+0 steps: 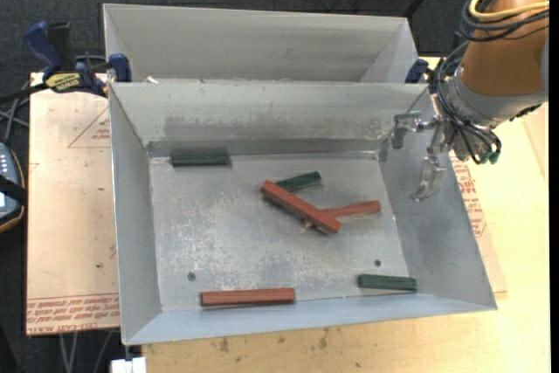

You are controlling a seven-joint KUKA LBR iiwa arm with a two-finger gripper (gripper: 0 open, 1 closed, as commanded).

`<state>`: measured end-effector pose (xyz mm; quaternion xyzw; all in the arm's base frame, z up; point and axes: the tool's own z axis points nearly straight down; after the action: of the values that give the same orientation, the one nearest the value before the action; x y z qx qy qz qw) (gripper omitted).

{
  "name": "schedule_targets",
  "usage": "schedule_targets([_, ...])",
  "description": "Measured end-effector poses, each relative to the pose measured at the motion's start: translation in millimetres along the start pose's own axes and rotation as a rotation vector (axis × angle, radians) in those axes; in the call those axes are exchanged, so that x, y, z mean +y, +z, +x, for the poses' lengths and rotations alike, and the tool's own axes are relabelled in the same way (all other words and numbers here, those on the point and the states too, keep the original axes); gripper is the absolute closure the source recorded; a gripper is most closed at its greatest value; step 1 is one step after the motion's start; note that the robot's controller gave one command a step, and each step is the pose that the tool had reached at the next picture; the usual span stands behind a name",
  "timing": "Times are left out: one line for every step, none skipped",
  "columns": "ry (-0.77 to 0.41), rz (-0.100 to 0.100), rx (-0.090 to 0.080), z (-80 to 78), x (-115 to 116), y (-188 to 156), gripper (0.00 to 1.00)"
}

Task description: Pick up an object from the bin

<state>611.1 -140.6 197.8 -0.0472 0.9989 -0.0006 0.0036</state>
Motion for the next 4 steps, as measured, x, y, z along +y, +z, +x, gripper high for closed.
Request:
schedule_targets([-0.079,0.0,-0.001,-14.5,8.6,57.0,0.0])
schedule_targets([-0.021,-0.003,0.007,-8.0,38.6,98.1,0.0])
schedule_targets([-0.066,-0.003,0.006,-11.9,46.6,113.6,0.0])
schedule_targets([0.011,-0.002,0.002,-46.1,72.0,126.9,1.0])
